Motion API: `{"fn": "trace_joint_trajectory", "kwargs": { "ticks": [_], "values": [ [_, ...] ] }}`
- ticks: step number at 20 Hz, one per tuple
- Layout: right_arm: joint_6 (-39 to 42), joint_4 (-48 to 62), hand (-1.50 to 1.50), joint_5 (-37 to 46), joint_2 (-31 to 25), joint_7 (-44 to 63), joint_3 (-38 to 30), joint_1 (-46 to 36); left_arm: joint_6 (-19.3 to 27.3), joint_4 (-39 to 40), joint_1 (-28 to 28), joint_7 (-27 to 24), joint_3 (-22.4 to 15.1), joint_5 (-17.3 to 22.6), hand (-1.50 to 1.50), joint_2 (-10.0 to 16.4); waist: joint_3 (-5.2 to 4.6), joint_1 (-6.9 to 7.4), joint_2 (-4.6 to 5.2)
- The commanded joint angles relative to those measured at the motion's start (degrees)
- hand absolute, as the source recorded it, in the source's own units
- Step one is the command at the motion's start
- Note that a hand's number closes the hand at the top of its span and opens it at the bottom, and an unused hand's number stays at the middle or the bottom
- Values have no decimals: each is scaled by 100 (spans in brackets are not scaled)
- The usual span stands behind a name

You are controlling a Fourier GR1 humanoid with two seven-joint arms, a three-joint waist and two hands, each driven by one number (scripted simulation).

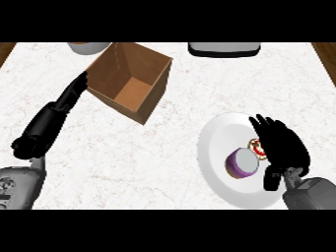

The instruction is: Pick the cupcake from the plate and place it in the cardboard box

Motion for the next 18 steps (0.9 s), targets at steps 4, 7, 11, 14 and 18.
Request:
{"fn": "trace_joint_trajectory", "kwargs": {
  "ticks": [4,7,11,14,18],
  "values": [
    [-340,396,-150,394,271,-394,-252,205,-280,439,-212,-200,281,-117,0,-17,0,-13,2],
    [-605,984,-150,541,360,-794,-281,137,-268,-316,311,-13,163,-120,0,-172,1,11,0],
    [-639,963,150,659,194,-1370,-78,25,-433,-332,221,13,285,-22,0,-58,1,11,-3],
    [-1785,1579,150,981,48,-2033,-103,72,-315,-27,120,-183,327,-128,0,-130,3,12,11],
    [-1562,1641,150,1169,302,-1949,-258,-506,-318,88,187,-325,271,-285,0,-235,0,19,5]
  ]
}}
